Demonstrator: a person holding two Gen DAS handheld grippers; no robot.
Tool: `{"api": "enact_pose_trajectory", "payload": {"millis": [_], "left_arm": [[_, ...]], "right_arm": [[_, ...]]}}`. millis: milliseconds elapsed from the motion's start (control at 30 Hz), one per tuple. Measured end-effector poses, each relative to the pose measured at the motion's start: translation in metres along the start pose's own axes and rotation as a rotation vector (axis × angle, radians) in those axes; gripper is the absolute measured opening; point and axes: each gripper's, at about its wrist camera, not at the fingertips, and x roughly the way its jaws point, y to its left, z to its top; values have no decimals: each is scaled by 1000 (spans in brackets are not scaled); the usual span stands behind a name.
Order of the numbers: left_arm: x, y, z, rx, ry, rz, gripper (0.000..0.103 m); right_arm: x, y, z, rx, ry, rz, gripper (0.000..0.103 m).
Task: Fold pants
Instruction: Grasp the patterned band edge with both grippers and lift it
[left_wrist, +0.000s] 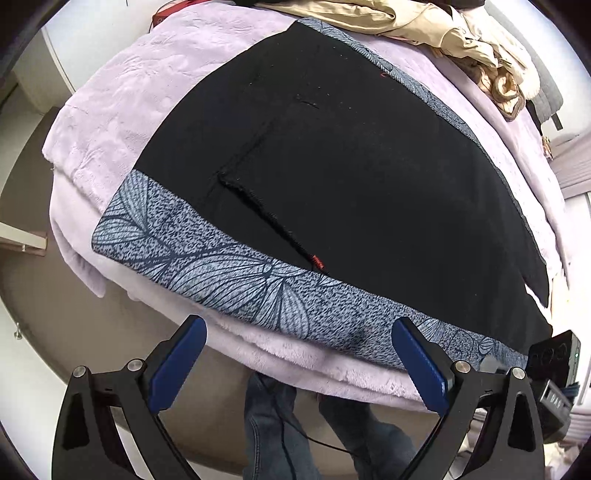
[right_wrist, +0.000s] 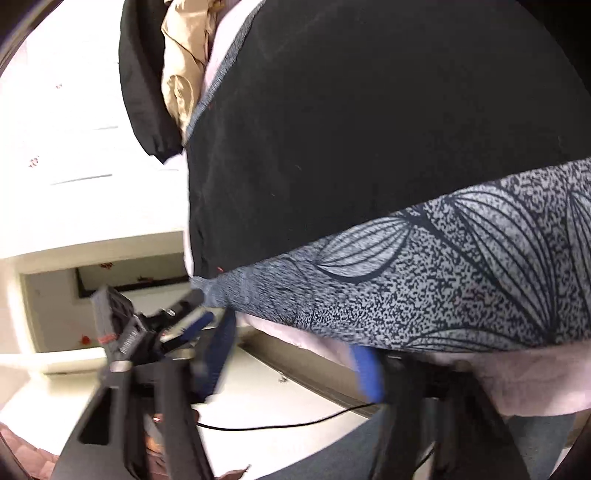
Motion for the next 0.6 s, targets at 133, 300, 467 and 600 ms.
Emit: {"api": "enact_pose_trajectory", "payload": {"millis": [133,300,467,600], "left_arm": [[-3,8,-4,-17,2,-13,102],[-2,12,-7,-61,12,-47,102],[-5,13,5,-141,-20,-117,102],[4,24,23,-262,-20,-188,102]], "right_arm": [[4,-4,7,74,-12,34,45],[18,-6,14,135,-5,-17,7],[-13,30,19,43,-68,101,6],[-22,36,24,24,-60,115,6]]}}
